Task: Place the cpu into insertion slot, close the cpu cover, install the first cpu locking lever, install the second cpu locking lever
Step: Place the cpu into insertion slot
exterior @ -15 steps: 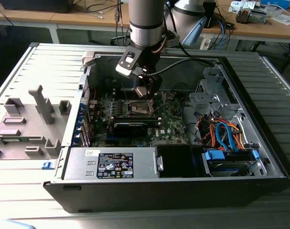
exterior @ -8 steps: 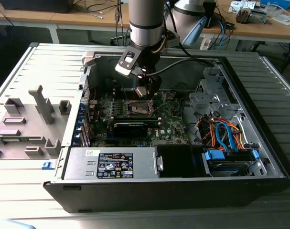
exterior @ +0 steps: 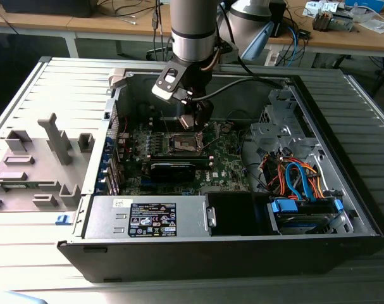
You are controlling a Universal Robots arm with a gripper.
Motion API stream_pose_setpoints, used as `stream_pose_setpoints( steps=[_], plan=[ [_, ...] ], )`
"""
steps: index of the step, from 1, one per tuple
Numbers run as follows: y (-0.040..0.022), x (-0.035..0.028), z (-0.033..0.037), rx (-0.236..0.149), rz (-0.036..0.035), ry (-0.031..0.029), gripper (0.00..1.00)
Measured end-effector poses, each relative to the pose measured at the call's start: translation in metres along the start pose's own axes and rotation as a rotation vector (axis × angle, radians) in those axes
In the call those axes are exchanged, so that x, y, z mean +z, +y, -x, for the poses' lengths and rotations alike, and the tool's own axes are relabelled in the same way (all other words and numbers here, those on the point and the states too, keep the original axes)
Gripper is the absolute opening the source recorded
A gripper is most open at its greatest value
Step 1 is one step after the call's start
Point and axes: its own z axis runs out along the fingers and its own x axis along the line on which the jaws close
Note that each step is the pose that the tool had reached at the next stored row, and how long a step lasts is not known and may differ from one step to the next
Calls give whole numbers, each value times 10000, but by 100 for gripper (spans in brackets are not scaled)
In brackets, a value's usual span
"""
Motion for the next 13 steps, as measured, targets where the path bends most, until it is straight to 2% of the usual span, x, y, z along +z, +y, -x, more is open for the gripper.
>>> stream_pose_setpoints(
  steps=[13],
  plan=[
    [0,2,0,421,8,-36,55]
  ],
)
